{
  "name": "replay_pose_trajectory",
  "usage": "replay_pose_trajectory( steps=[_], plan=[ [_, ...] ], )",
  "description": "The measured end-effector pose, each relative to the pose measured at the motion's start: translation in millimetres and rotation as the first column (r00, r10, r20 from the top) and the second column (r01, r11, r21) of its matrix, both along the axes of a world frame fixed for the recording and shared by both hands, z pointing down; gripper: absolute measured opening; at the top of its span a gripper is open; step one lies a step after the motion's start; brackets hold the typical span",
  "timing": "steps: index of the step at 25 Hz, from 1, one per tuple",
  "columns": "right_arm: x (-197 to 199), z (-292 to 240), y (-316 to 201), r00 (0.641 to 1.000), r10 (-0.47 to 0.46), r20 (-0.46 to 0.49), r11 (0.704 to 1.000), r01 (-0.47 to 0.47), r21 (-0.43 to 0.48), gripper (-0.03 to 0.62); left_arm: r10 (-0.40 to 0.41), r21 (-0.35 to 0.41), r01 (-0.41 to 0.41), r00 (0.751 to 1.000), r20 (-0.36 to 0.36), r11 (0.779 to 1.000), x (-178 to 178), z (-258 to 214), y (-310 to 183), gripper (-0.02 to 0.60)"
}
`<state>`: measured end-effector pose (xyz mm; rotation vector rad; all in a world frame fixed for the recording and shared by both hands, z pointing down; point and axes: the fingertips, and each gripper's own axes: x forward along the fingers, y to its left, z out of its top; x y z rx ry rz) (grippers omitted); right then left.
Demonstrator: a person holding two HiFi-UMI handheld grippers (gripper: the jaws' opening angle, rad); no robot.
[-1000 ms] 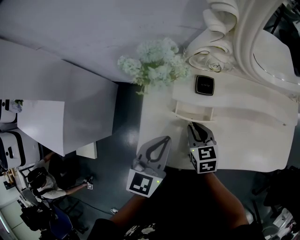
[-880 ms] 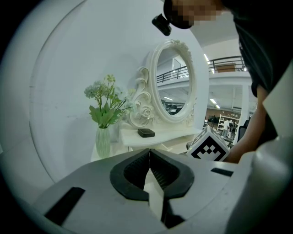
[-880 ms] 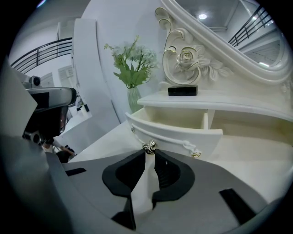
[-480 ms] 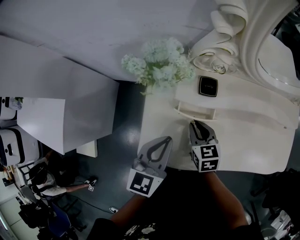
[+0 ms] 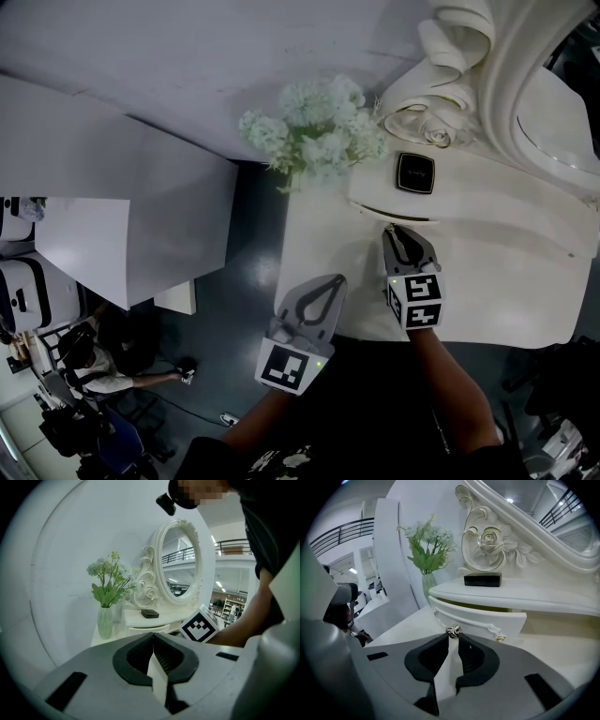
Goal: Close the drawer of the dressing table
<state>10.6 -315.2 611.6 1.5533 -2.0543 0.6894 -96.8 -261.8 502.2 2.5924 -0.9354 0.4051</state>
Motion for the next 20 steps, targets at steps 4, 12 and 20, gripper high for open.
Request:
replay_pose_trajectory(
  steps=[4,12,20],
  plan=[
    [3,0,-5,1.0,0.003,-0.001,1.0,-0.003,0.005,0.055,0.007,0.004,-0.007,1.0,0.002,1.0,4,-1,-2,0.005],
    [12,0,-20,1.0,0.005,0.012,1.0,-0.005,0.005,0.057,0.018,0.007,-0.018,1.0,0.004,1.0,8,-1,3,0.005],
    [14,1,-25,1.0,0.007,0.019,1.0,-0.008,0.003,0.057,0.022,0.014,-0.022,1.0,0.004,1.0,11,-4,7,0.005]
  ],
)
